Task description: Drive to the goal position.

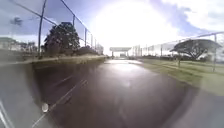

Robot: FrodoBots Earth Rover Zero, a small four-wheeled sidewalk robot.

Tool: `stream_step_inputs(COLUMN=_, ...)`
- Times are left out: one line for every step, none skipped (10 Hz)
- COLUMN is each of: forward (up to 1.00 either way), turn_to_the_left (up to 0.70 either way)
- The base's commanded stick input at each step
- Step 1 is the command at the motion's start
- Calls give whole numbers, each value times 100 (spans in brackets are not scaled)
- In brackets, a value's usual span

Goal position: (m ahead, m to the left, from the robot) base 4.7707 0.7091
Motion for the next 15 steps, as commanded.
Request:
stream_step_inputs(forward=70, turn_to_the_left=0)
stream_step_inputs(forward=70, turn_to_the_left=0)
stream_step_inputs(forward=70, turn_to_the_left=0)
stream_step_inputs(forward=70, turn_to_the_left=0)
stream_step_inputs(forward=70, turn_to_the_left=0)
stream_step_inputs(forward=70, turn_to_the_left=0)
stream_step_inputs(forward=70, turn_to_the_left=0)
stream_step_inputs(forward=70, turn_to_the_left=0)
stream_step_inputs(forward=70, turn_to_the_left=0)
stream_step_inputs(forward=70, turn_to_the_left=0)
stream_step_inputs(forward=70, turn_to_the_left=0)
stream_step_inputs(forward=70, turn_to_the_left=0)
stream_step_inputs(forward=70, turn_to_the_left=0)
stream_step_inputs(forward=70, turn_to_the_left=0)
stream_step_inputs(forward=70, turn_to_the_left=0)
